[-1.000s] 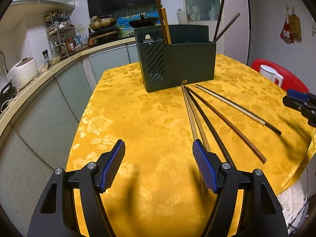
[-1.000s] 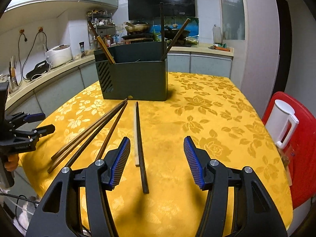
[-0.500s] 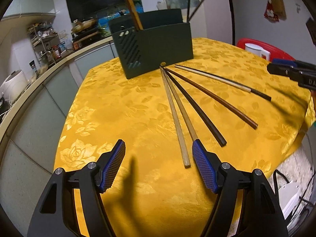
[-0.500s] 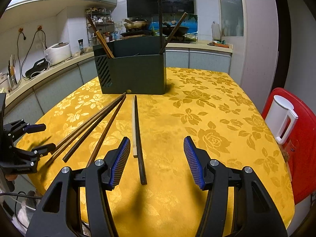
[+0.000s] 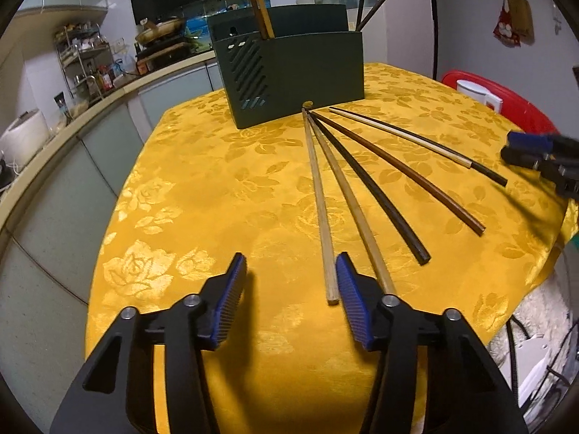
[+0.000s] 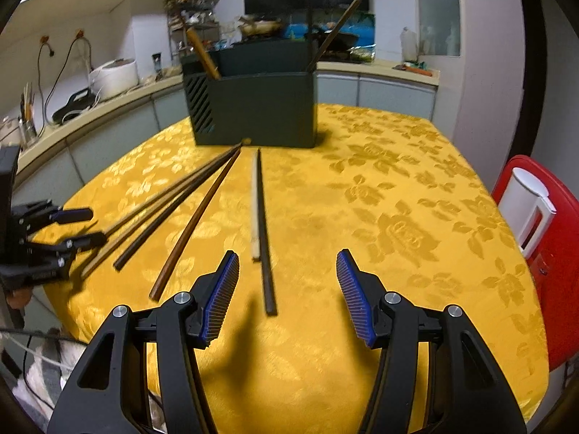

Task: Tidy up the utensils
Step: 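Move both open tools back over the remaining chopsticks, then close the left tool on a light wooden chopstick while the right tool grasps a dark chopstick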

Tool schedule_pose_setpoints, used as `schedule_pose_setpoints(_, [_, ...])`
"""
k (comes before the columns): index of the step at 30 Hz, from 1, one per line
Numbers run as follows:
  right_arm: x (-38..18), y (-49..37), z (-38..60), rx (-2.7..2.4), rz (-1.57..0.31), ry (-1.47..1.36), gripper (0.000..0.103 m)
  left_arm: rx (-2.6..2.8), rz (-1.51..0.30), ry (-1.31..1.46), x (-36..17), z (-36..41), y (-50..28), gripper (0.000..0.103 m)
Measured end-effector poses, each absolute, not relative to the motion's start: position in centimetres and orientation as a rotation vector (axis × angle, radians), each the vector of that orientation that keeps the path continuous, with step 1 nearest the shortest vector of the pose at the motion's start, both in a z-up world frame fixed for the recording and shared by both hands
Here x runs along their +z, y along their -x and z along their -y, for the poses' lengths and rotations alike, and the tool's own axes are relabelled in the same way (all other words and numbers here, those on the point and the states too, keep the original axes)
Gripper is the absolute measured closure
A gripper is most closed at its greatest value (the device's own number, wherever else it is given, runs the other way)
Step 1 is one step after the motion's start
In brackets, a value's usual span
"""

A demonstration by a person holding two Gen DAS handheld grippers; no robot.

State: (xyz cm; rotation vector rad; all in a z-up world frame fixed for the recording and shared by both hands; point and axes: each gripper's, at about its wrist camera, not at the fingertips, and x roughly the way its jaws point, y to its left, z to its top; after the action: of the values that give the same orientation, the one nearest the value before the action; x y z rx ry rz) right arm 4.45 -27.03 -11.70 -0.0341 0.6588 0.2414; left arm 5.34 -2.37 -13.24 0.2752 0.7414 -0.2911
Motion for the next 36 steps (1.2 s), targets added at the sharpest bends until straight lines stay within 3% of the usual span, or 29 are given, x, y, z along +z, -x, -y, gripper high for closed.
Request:
schedule_pose_setpoints(6, [-13.2, -4.9, 26.3, 0.259, -0.706, 0.067, 0.065, -0.329, -0.75, -0.237, -13.4, 2.3, -5.4, 0.07])
schedule_pose_setpoints(11, [-13.9, -5.0, 25.9, 0.262, -0.71, 0.081, 0.071, -0.362, -0.757, -0.204, -13.5, 2.5, -5.4, 0.085])
schedule_pose_setpoints(15, [-14.0, -4.9, 25.5, 0.276, -0.693, 0.102, 0.086, -0.382, -0.75, -0.21, -13.6, 2.9, -5.2, 0.093])
schedule_pose_setpoints(17, [-13.9, -4.8, 25.2, 0.281, -0.694, 0.106, 0.089, -0.382, -0.748, -0.213, -13.6, 3.0, -5.2, 0.096])
schedule_pose_setpoints(20, [-13.8, -5.0, 25.5, 0.278, -0.703, 0.081, 0.094, -0.378, -0.746, -0.217, -13.6, 3.1, -5.2, 0.096])
schedule_pose_setpoints(36, [-10.4, -4.3, 27.7, 0.249, -0.628, -0.003, 0.095, -0.336, -0.657, -0.142, -9.4, 1.3, -4.3, 0.097])
